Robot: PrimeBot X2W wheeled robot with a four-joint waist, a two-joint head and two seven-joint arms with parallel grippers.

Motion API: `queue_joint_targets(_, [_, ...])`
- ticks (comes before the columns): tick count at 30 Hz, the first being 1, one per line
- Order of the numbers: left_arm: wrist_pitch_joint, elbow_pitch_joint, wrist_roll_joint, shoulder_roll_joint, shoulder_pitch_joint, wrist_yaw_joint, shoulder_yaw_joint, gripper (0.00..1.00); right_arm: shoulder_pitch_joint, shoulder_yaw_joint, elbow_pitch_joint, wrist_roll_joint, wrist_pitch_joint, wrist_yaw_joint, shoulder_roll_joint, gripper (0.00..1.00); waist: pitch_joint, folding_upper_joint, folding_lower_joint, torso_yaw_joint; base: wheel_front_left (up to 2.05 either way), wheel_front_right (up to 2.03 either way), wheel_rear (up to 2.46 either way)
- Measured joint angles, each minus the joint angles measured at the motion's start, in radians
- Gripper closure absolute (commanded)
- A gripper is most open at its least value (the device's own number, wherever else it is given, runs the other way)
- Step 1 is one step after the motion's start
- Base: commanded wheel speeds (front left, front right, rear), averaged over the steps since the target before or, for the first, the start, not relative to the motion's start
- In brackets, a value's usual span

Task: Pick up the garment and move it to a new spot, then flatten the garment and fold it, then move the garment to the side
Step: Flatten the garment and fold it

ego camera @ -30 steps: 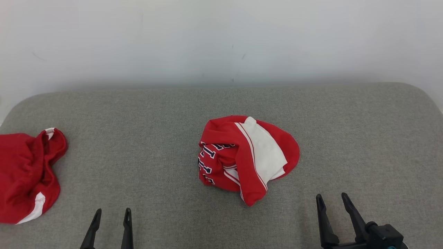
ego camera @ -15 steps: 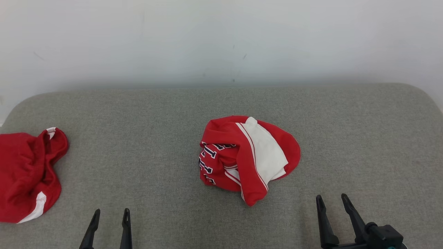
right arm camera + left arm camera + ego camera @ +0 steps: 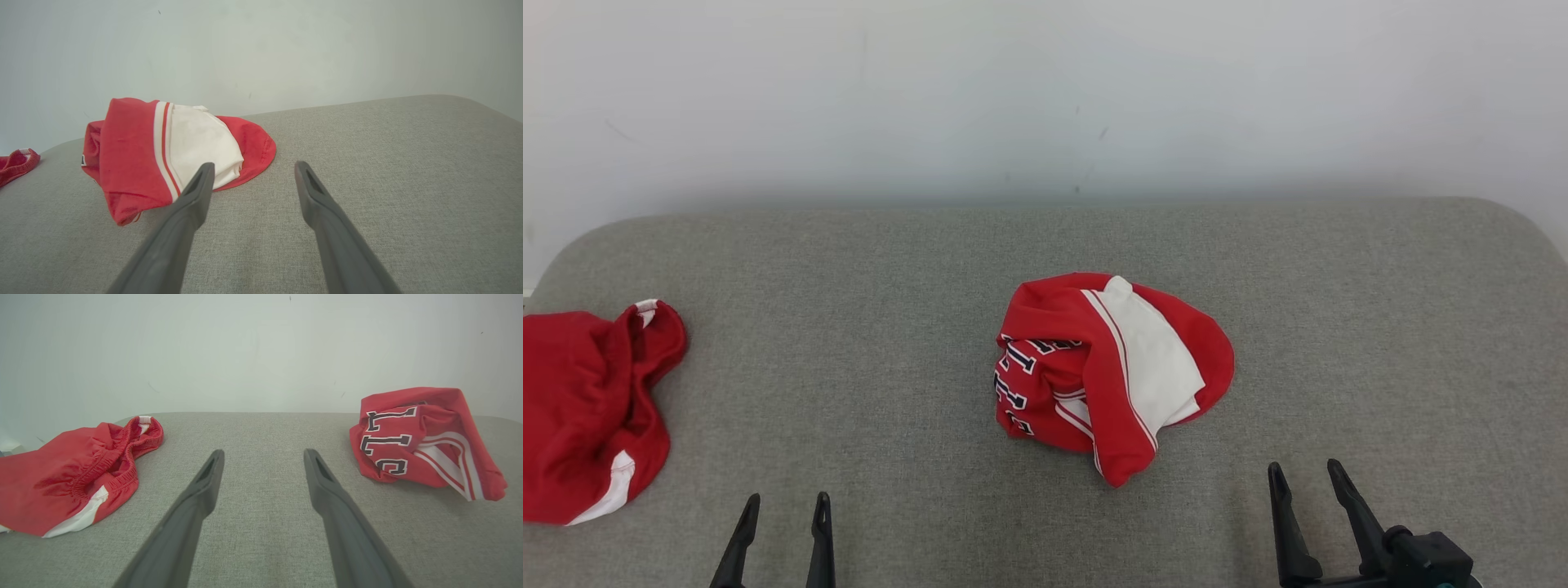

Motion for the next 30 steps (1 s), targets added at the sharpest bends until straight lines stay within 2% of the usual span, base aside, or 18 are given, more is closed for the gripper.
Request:
queue_joint_targets(11, [0.000, -0.003, -0.003, 0.000, 0.000, 0.002, -0.005, 0.00, -0.004, 0.001, 0.008, 0.002, 0.000, 0.000, 0.000, 0.00, 0.018, -0.0001, 0.0000, 0.006, 0.00, 0.00, 0.00])
queue_joint_targets(17, [0.000, -0.003, -0.012, 0.000, -0.012, 0.005, -0.020, 0.00, -0.060, 0.005, 0.039, -0.010, 0.000, 0.000, 0.000, 0.00, 0.035, 0.0000, 0.0000, 0.019, 0.00, 0.00, 0.00])
queue_joint_targets(22, [0.000, -0.003, -0.017, 0.000, -0.032, 0.006, -0.042, 0.00, -0.156, -0.013, 0.113, -0.037, 0.000, 0.000, -0.001, 0.00, 0.055, 0.0000, 0.0001, 0.041, 0.00, 0.00, 0.00])
queue_joint_targets(30, [0.000, 0.010, -0.030, 0.000, -0.080, 0.007, -0.090, 0.00, -0.353, -0.035, 0.351, -0.095, 0.000, 0.000, 0.000, 0.00, 0.090, 0.0000, 0.0001, 0.096, 0.00, 0.00, 0.00])
